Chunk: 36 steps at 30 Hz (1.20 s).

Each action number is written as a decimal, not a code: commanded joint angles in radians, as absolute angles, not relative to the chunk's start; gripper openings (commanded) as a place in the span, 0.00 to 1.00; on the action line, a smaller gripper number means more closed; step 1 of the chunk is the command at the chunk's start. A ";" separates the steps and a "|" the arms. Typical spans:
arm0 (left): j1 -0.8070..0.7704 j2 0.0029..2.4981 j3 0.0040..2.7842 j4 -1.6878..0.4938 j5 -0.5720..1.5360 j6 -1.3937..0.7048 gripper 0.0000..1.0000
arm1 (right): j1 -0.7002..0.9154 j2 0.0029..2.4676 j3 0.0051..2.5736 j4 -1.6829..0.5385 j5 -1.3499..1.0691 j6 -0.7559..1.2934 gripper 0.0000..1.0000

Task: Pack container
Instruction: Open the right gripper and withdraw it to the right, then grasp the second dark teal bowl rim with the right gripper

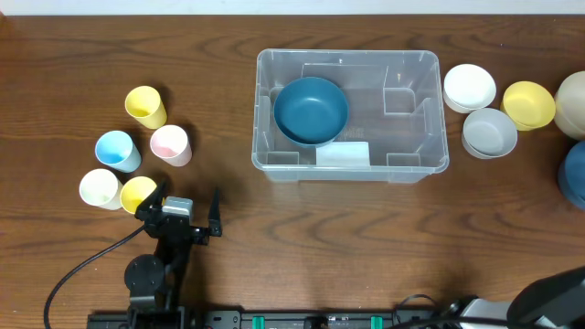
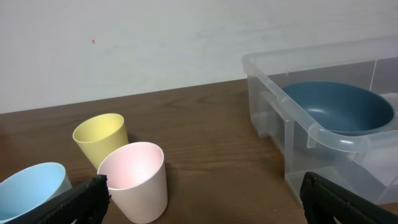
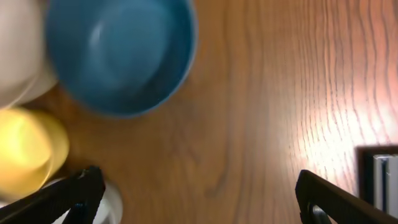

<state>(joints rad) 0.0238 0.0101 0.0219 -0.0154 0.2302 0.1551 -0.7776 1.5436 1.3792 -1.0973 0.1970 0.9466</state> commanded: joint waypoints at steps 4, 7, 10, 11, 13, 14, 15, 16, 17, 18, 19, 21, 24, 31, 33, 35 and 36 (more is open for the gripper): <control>0.028 0.004 0.004 -0.048 0.243 0.160 0.98 | -0.878 1.545 1.201 -0.912 0.162 0.877 0.99; 0.028 0.004 0.004 -0.049 0.243 0.160 0.98 | -0.906 1.555 1.176 -0.847 0.137 0.828 0.99; 0.028 0.004 0.004 -0.049 0.243 0.160 0.98 | -0.916 1.572 1.176 -0.796 0.123 0.798 0.99; 0.028 0.004 0.004 -0.049 0.243 0.160 0.98 | -0.916 1.583 1.176 -0.779 0.123 0.797 0.99; 0.028 0.004 0.004 -0.049 0.244 0.160 0.98 | -0.916 1.610 1.176 -0.746 0.122 0.775 0.99; 0.028 0.004 0.004 -0.049 0.243 0.160 0.98 | -0.916 1.626 1.176 -0.730 0.122 0.763 0.99; 0.028 0.004 0.004 -0.049 0.243 0.160 0.98 | -0.916 1.648 1.177 -0.719 0.122 0.753 0.99; 0.028 0.004 0.004 -0.048 0.243 0.160 0.98 | -0.916 1.674 1.177 -0.712 0.122 0.753 0.99; 0.028 0.004 0.004 -0.048 0.243 0.160 0.98 | -0.916 1.692 1.177 -0.709 0.122 0.754 0.99; 0.028 0.004 0.004 -0.049 0.243 0.160 0.98 | -0.916 1.713 1.177 -0.705 0.122 0.754 0.99; 0.028 0.004 0.004 -0.049 0.243 0.160 0.98 | -0.916 1.732 1.177 -0.701 0.122 0.754 0.99; 0.028 0.004 0.004 -0.049 0.243 0.160 0.98 | -0.917 1.764 1.177 -0.691 0.123 0.754 0.99; 0.028 0.004 0.004 -0.049 0.243 0.160 0.98 | -0.920 1.802 1.177 -0.665 0.123 0.743 0.99; 0.028 0.004 0.004 -0.049 0.243 0.160 0.98 | -0.924 1.829 1.177 -0.627 0.128 0.724 0.97; 0.028 0.004 0.004 -0.048 0.243 0.160 0.98 | -0.927 1.830 1.177 -0.625 0.133 0.724 0.88; 0.028 0.004 0.004 -0.048 0.243 0.160 0.98 | -0.932 1.831 1.177 -0.628 0.135 0.724 0.74; 0.028 0.004 0.004 -0.049 0.243 0.160 0.98 | -0.938 1.831 1.177 -0.631 0.137 0.725 0.67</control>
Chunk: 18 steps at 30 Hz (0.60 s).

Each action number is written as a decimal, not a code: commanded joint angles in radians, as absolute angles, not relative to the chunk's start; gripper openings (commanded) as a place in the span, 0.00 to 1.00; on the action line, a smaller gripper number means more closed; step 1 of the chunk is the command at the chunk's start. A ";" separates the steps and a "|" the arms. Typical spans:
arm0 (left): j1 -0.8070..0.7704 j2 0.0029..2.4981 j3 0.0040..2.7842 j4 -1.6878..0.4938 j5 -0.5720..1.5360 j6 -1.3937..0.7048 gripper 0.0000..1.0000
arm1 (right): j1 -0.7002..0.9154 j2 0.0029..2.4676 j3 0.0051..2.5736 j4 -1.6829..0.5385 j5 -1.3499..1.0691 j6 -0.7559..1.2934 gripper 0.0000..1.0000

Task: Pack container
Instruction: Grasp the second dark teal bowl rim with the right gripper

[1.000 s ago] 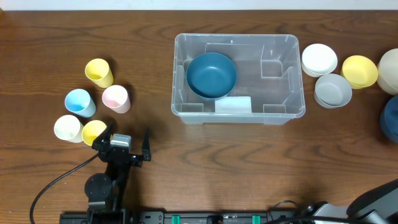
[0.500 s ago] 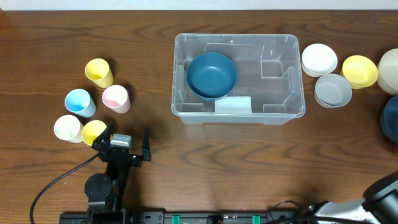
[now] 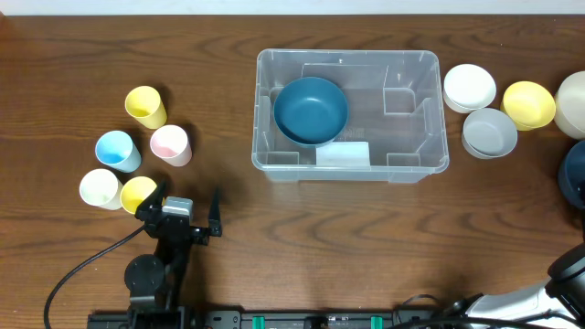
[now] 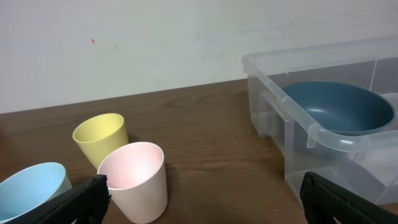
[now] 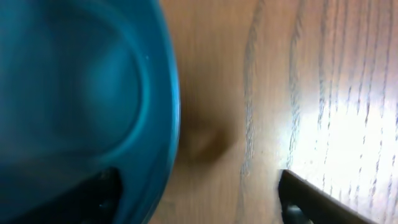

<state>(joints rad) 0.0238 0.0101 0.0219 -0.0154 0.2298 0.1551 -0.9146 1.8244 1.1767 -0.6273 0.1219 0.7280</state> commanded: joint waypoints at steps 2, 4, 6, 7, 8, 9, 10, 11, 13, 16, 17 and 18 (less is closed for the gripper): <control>0.028 0.004 0.004 -0.048 0.243 0.160 0.98 | -0.953 1.831 1.177 -0.643 0.138 0.728 0.53; 0.028 0.004 0.004 -0.048 0.243 0.160 0.98 | -0.971 1.831 1.177 -0.655 0.139 0.728 0.43; 0.028 0.004 0.004 -0.048 0.243 0.160 0.98 | -0.989 1.831 1.177 -0.671 0.147 0.728 0.36; 0.028 0.004 0.004 -0.048 0.243 0.160 0.98 | -0.997 1.831 1.177 -0.680 0.152 0.728 0.30; 0.028 0.004 0.004 -0.049 0.243 0.160 0.98 | -1.006 1.831 1.177 -0.687 0.153 0.729 0.24; 0.028 0.004 0.004 -0.048 0.243 0.160 0.98 | -1.013 1.831 1.177 -0.694 0.153 0.736 0.19; 0.028 0.004 0.004 -0.048 0.243 0.160 0.98 | -1.021 1.831 1.177 -0.704 0.152 0.745 0.14; 0.028 0.004 0.004 -0.048 0.243 0.160 0.98 | -1.026 1.831 1.177 -0.714 0.149 0.752 0.07; 0.028 0.004 0.004 -0.048 0.243 0.160 0.98 | -1.029 1.831 1.177 -0.731 0.148 0.756 0.01; 0.028 0.004 0.004 -0.049 0.243 0.160 0.98 | -1.029 1.828 1.177 -0.751 0.123 0.757 0.01; 0.028 0.004 0.004 -0.048 0.244 0.160 0.98 | -1.029 1.824 1.177 -0.759 0.111 0.769 0.01; 0.028 0.004 0.004 -0.049 0.243 0.160 0.98 | -1.029 1.818 1.178 -0.766 0.096 0.781 0.01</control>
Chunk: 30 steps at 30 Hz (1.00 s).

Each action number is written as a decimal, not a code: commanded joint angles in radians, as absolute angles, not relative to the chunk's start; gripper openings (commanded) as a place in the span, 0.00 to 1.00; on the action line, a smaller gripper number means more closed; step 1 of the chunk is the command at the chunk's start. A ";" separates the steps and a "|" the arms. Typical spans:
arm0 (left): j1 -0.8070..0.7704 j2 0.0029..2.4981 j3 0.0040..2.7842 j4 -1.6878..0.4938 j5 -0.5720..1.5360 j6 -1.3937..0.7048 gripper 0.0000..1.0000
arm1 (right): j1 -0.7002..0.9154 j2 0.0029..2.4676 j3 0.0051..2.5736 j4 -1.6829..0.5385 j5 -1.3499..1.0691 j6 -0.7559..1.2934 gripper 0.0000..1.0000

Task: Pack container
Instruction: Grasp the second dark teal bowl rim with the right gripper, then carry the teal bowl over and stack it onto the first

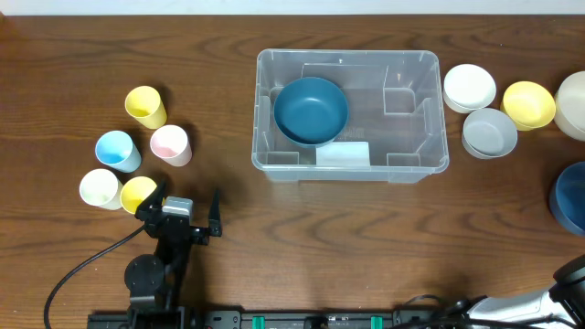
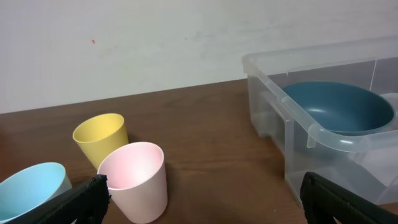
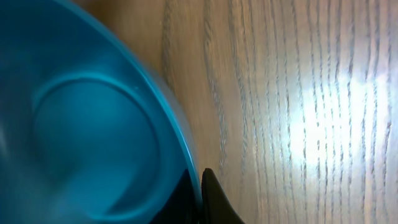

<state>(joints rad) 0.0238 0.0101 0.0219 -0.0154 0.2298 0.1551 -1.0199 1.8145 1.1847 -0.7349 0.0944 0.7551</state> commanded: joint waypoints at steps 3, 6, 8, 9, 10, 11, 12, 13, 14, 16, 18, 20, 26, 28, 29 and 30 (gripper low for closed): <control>0.028 0.004 0.004 -0.048 0.243 0.160 0.98 | -1.029 1.767 1.193 -0.780 0.004 0.792 0.01; 0.028 0.004 0.004 -0.049 0.243 0.160 0.98 | -1.025 1.671 1.235 -0.788 -0.099 0.791 0.01; 0.028 0.004 0.004 -0.049 0.244 0.160 0.98 | -1.021 1.589 1.282 -0.786 -0.171 0.764 0.01; 0.028 0.004 0.004 -0.048 0.243 0.160 0.98 | -1.019 1.553 1.306 -0.786 -0.204 0.754 0.01; 0.028 0.004 0.004 -0.048 0.243 0.160 0.98 | -1.014 1.510 1.338 -0.786 -0.253 0.741 0.01; 0.028 0.004 0.004 -0.048 0.243 0.160 0.98 | -1.006 1.469 1.368 -0.786 -0.307 0.733 0.01; 0.028 0.004 0.004 -0.048 0.243 0.160 0.98 | -0.995 1.435 1.394 -0.786 -0.353 0.731 0.01; 0.028 0.004 0.004 -0.049 0.243 0.160 0.98 | -0.977 1.397 1.423 -0.785 -0.411 0.731 0.01; 0.028 0.004 0.004 -0.048 0.243 0.160 0.98 | -0.950 1.359 1.447 -0.780 -0.471 0.731 0.01; 0.028 0.004 0.004 -0.049 0.243 0.160 0.98 | -0.859 1.287 1.476 -0.753 -0.562 0.732 0.01; 0.028 0.004 0.004 -0.049 0.243 0.160 0.98 | -0.719 1.226 1.479 -0.704 -0.579 0.731 0.01; 0.028 0.004 0.004 -0.049 0.243 0.160 0.98 | -0.554 1.195 1.479 -0.683 -0.520 0.731 0.01; 0.028 0.004 0.004 -0.049 0.243 0.160 0.98 | -0.046 1.261 1.476 -0.675 -0.158 0.723 0.01; 0.028 0.004 0.004 -0.049 0.243 0.160 0.98 | 0.080 1.332 1.476 -0.649 -0.083 0.723 0.01; 0.028 0.004 0.004 -0.049 0.243 0.160 0.98 | 0.123 1.366 1.476 -0.633 -0.064 0.723 0.01; 0.028 0.004 0.004 -0.048 0.243 0.160 0.98 | 0.170 1.414 1.476 -0.609 -0.047 0.722 0.01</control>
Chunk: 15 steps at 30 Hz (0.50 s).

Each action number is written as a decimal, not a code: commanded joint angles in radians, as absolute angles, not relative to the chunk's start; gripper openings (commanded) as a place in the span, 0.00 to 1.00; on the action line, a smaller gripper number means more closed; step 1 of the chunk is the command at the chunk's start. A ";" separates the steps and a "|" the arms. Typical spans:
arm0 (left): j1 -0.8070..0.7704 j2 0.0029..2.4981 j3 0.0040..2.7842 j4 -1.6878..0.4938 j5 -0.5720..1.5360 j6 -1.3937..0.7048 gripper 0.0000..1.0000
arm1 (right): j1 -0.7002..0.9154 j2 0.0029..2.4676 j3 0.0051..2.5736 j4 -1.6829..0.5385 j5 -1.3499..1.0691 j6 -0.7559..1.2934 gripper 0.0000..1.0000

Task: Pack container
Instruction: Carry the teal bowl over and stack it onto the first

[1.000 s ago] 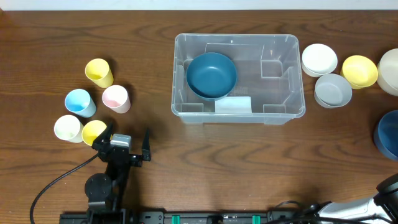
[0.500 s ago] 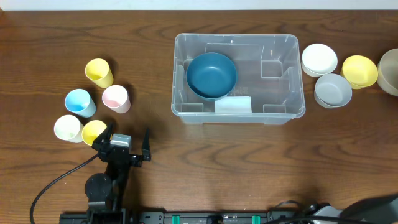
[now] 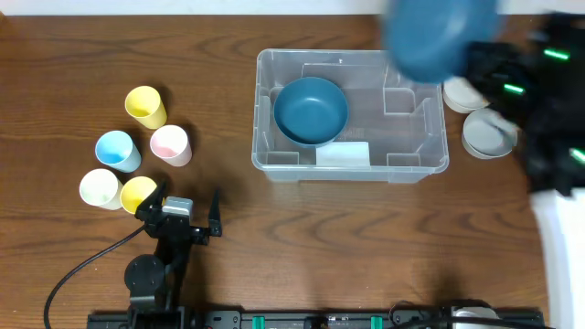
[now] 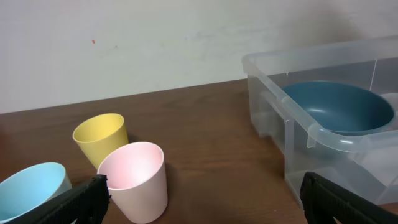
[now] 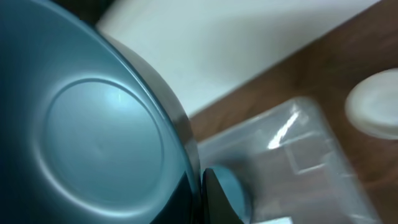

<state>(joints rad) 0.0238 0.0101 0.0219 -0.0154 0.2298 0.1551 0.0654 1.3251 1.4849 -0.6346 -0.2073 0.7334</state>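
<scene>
A clear plastic container stands mid-table with a dark blue bowl inside its left half. My right gripper is shut on the rim of a second blue bowl, held high and blurred over the container's far right corner. That bowl fills the left of the right wrist view, above the container. My left gripper rests open near the front left, facing a pink cup and the container.
Five cups stand at the left: yellow, light blue, pink, cream and yellow. A white bowl and a grey bowl sit right of the container, partly under the right arm.
The blue bowl was at the table's right edge with my right gripper shut on its rim. It is now lifted high over the container's far right corner. The left arm has not moved.
My right gripper first hung open above the blue bowl at the right edge. Then it was lower, its fingers around the bowl's rim. Then it was shut on the rim, the bowl shifted slightly nearer. Now the bowl hangs over the container. The left arm stayed still.
</scene>
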 commanded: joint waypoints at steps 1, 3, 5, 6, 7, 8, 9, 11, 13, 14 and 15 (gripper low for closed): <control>0.028 0.004 0.004 -0.049 0.243 0.160 0.98 | 0.196 1.449 1.476 -0.587 -0.044 0.715 0.01; 0.028 0.004 0.004 -0.049 0.243 0.160 0.98 | 0.235 1.528 1.477 -0.544 -0.056 0.723 0.01; 0.028 0.004 0.004 -0.048 0.243 0.160 0.98 | 0.252 1.589 1.477 -0.522 -0.090 0.751 0.01; 0.028 0.004 0.004 -0.049 0.243 0.160 0.98 | 0.257 1.616 1.477 -0.519 -0.111 0.765 0.01; 0.028 0.004 0.004 -0.048 0.244 0.160 0.98 | 0.260 1.638 1.477 -0.519 -0.123 0.772 0.01; 0.028 0.004 0.004 -0.049 0.243 0.160 0.98 | 0.265 1.668 1.477 -0.519 -0.142 0.773 0.01; 0.028 0.004 0.004 -0.049 0.243 0.160 0.98 | 0.267 1.682 1.477 -0.519 -0.151 0.773 0.01; 0.028 0.004 0.004 -0.048 0.243 0.160 0.98 | 0.274 1.722 1.477 -0.521 -0.176 0.773 0.01; 0.028 0.004 0.004 -0.049 0.243 0.160 0.98 | 0.281 1.755 1.476 -0.524 -0.207 0.773 0.01; 0.028 0.004 0.004 -0.049 0.243 0.160 0.98 | 0.286 1.773 1.477 -0.524 -0.227 0.773 0.01; 0.028 0.004 0.004 -0.049 0.243 0.160 0.98 | 0.292 1.790 1.477 -0.523 -0.245 0.773 0.01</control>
<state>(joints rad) 0.0238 0.0101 0.0219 -0.0154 0.2298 0.1551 0.2684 1.7615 1.4757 -0.5270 -0.1730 0.7570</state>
